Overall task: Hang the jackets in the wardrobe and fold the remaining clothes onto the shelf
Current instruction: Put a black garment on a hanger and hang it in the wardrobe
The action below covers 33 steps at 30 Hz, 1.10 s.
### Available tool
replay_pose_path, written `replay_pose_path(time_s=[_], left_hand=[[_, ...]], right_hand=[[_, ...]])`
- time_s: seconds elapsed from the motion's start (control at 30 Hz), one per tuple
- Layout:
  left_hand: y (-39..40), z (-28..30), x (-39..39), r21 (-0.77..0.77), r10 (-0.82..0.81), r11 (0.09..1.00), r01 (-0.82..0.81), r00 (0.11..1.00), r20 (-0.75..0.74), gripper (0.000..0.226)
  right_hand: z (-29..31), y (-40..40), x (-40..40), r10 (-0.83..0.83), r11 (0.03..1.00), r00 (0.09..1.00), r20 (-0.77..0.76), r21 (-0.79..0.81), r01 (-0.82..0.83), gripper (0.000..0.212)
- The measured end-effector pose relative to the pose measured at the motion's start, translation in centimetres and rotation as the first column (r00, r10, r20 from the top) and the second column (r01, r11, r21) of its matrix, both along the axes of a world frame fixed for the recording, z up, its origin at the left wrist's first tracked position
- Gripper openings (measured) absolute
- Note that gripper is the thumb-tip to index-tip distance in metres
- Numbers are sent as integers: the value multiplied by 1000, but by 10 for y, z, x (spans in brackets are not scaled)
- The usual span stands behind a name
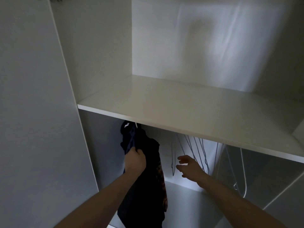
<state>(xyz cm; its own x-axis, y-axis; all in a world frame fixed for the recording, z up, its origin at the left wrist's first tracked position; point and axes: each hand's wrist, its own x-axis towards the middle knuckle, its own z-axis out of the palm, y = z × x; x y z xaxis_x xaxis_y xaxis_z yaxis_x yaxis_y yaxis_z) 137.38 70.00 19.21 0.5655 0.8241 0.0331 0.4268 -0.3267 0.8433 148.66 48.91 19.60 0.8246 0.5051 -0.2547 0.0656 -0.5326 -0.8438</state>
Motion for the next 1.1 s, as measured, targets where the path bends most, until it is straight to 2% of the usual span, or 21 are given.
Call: replay_pose_path(time_s=[0.07, 0.17, 0.27, 0.47, 0.67, 0.87, 1.1], left_hand=[[1, 4, -10, 51, -32, 998, 33, 999, -5, 37], [-16, 2, -23, 121, -138, 985, 125, 985, 107, 39], [-36, 0, -24, 123, -231, 969, 213, 961, 155, 39], [-36, 0, 2, 101, -137, 988, 115, 962, 237, 42], [-12, -10, 25, 148, -174, 980, 134, 934, 311, 43], [17, -17, 57, 159, -185, 976, 147, 948, 260, 38], [44, -34, 89, 139, -304, 945, 295, 951, 50, 26]], right_hand=[[-2, 7, 2, 13, 1000, 1000, 14, -16, -13, 40], [-5, 17, 5, 23, 999, 999, 45, -33, -22, 45], [-10, 23, 10, 12, 999, 999, 53, -40, -10, 51], [-26, 25, 16, -28, 998, 999, 27, -58, 29, 50], [-41, 26, 16, -82, 995, 996, -39, -58, 80, 44], [-44, 26, 26, -130, 991, 989, -73, -26, 129, 41], [-48, 25, 29, -165, 986, 982, -89, 22, 167, 36]])
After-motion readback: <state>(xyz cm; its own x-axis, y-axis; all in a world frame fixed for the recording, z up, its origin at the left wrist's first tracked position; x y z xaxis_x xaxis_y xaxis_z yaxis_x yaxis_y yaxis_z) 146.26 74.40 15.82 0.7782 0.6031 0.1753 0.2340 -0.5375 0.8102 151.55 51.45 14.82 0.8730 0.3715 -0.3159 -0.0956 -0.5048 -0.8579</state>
